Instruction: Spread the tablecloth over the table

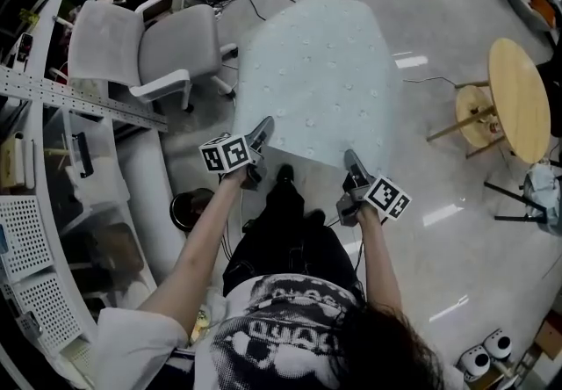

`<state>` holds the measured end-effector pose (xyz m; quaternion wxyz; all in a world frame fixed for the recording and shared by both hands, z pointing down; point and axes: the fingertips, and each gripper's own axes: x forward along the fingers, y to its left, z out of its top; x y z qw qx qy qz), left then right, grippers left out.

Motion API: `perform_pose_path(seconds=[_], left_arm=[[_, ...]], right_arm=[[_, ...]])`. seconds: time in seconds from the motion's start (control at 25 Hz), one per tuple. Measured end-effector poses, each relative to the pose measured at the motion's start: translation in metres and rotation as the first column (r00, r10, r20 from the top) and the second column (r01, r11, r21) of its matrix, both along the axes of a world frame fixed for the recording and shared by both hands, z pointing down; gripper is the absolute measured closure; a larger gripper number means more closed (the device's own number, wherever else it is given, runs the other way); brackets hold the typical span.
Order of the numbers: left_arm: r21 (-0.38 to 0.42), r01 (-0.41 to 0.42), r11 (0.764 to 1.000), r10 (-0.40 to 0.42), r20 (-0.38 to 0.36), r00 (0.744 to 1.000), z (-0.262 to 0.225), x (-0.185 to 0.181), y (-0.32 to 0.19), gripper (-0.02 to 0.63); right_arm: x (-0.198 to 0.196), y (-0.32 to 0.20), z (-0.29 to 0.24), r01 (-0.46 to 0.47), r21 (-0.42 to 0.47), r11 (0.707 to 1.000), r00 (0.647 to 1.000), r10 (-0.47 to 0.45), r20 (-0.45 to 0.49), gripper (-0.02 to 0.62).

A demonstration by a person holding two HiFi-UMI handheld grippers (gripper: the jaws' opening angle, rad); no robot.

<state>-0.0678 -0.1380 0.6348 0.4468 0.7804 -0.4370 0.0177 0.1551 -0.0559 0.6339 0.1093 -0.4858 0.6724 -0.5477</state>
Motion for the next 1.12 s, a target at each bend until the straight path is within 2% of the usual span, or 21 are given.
perform_pose_path(seconds=[0.16, 0.32, 0.44, 0.6, 0.72, 0.84, 1.0, 1.12], left_arm=[[-0.020, -0.036, 0.999, 0.038, 0.096, 0.995, 0.029, -0.001, 0.011, 0.532], [-0.087, -0.014, 0.996, 0.024, 0.111, 0.994, 0.059, -0.004, 0.022, 0.548], [-0.140, -0.021, 0.990, 0.042, 0.148, 0.988, 0.085, -0.009, 0.033, 0.554], [-0.201, -0.025, 0.979, 0.061, 0.175, 0.983, 0.113, -0.018, 0.048, 0.555], [-0.226, -0.010, 0.974, 0.045, 0.149, 0.988, 0.123, -0.020, 0.050, 0.555], [-0.241, 0.024, 0.970, 0.015, 0.156, 0.988, 0.131, -0.021, 0.050, 0.551], [-0.243, 0.052, 0.969, -0.012, 0.163, 0.987, 0.136, -0.022, 0.049, 0.512], [-0.256, 0.047, 0.966, 0.000, 0.178, 0.984, 0.137, -0.023, 0.054, 0.488]], right_arm=[[-0.006, 0.009, 0.039, -0.005, -0.092, 0.996, 1.000, 0.004, -0.010, 0.591], [-0.006, 0.019, 0.081, -0.058, -0.188, 0.980, 0.998, 0.061, 0.008, 0.591], [-0.007, 0.021, 0.105, -0.099, -0.227, 0.969, 0.994, 0.106, 0.020, 0.591], [-0.007, 0.024, 0.126, -0.134, -0.258, 0.957, 0.988, 0.148, 0.034, 0.586], [-0.006, 0.025, 0.132, -0.147, -0.257, 0.955, 0.986, 0.163, 0.043, 0.572], [-0.003, 0.027, 0.135, -0.154, -0.241, 0.958, 0.986, 0.166, 0.029, 0.535], [0.002, 0.033, 0.141, -0.169, -0.248, 0.954, 0.983, 0.183, 0.032, 0.500], [0.000, 0.047, 0.145, -0.156, -0.273, 0.949, 0.985, 0.171, 0.031, 0.486]])
